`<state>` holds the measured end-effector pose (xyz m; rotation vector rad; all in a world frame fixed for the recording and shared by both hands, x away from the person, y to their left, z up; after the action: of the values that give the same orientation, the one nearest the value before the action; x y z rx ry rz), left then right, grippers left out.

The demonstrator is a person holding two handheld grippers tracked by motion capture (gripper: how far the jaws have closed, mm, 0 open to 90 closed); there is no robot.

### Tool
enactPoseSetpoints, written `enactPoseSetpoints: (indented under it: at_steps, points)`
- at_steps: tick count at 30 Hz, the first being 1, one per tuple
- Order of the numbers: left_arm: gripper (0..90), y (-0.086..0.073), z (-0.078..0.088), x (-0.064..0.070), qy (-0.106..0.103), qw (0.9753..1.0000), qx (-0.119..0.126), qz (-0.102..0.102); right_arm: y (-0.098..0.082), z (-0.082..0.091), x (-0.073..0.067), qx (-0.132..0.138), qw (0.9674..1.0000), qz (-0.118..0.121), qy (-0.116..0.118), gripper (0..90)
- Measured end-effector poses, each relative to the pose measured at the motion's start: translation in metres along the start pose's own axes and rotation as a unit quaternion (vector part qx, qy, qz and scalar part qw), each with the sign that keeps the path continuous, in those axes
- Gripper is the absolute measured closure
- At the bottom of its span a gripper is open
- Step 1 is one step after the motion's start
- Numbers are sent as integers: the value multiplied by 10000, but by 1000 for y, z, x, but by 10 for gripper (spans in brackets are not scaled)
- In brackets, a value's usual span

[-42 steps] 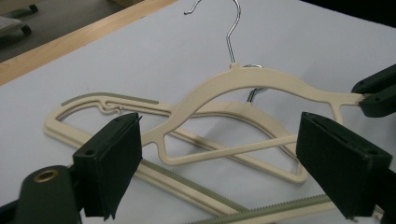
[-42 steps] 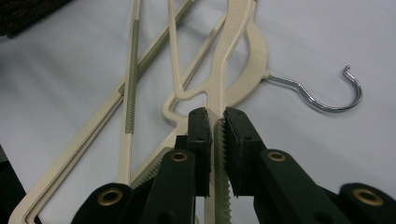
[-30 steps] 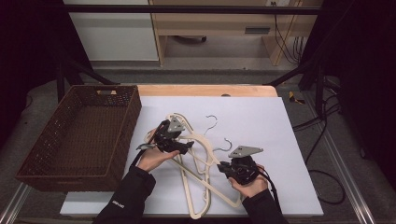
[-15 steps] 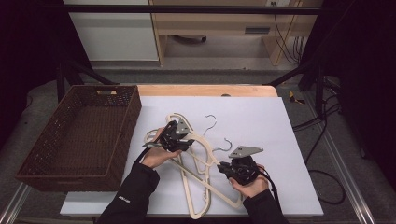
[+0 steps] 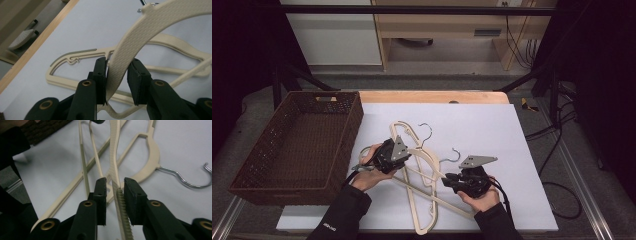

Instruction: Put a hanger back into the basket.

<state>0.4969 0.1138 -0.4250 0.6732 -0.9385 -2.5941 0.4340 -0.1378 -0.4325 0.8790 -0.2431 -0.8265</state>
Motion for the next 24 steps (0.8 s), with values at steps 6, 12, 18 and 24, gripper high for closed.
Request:
enactPoseSetpoints:
  at_steps: [6,12,18,24]
  points:
    - [735,-8,13,11,80,9998,14,-188,2,-3,-3,70,9999,106,-22,589]
    - [754,-11,21,16,27,9999,72,-153,9,-5,-5,219,9995,204,-99,481]
    - [760,-15,28,27,51,9999,154,-49,30,-8,-8,408,9986,327,38,417]
    - [763,-18,35,34,106,9995,300,-43,54,-30,-9,234,9976,559,344,513]
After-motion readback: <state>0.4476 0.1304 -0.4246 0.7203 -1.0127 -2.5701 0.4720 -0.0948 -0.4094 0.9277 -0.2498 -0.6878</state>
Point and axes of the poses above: each handheld gripper's, and its own axes: z roughly backward along the jaws, y roughly out of its top, x roughly to its right, the point moved 2 cm from there along -z, roughly forward along the jaws, and after that the axes turned 6 degrees about -y, right-handed, at the moved point
